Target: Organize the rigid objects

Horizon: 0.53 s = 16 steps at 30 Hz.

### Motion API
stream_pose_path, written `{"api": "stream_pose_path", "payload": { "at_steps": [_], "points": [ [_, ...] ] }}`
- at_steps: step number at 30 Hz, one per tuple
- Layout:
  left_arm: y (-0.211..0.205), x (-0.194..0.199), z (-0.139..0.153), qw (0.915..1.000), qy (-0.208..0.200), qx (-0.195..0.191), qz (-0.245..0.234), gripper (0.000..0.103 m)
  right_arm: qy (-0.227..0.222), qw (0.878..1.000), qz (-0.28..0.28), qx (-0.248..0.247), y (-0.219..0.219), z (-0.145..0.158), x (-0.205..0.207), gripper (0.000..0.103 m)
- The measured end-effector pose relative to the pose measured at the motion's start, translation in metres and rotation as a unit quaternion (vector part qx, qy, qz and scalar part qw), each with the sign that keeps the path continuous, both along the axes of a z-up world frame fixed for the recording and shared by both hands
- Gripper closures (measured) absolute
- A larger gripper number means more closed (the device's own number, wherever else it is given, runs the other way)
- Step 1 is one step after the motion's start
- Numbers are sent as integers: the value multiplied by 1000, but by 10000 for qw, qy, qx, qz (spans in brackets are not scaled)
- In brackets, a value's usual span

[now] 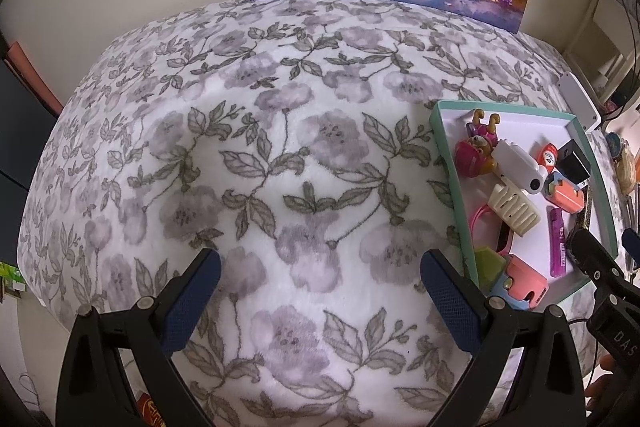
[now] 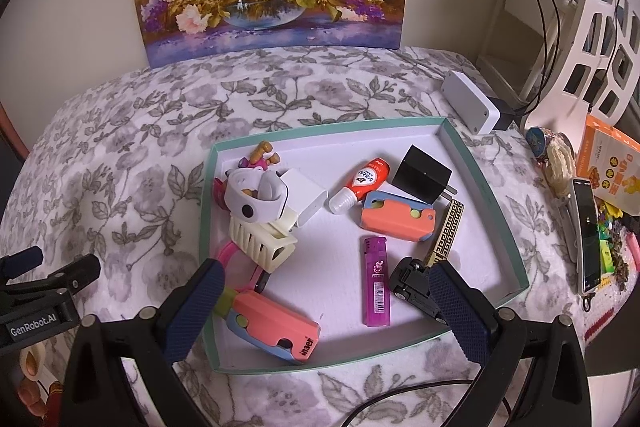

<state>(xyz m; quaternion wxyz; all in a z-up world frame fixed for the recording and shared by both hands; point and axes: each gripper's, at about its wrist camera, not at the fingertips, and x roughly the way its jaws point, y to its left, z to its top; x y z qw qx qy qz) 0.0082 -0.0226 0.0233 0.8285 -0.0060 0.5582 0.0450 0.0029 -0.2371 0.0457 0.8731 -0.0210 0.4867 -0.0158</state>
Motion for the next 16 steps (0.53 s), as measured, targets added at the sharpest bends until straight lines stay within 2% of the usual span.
{"api": "stream_pose_path", "payload": {
  "at_steps": [16],
  "points": [
    [2,-2,6,9999,-134,-92,-36,3,1,10000,3,-1,-1,0,0,0]
  ]
}}
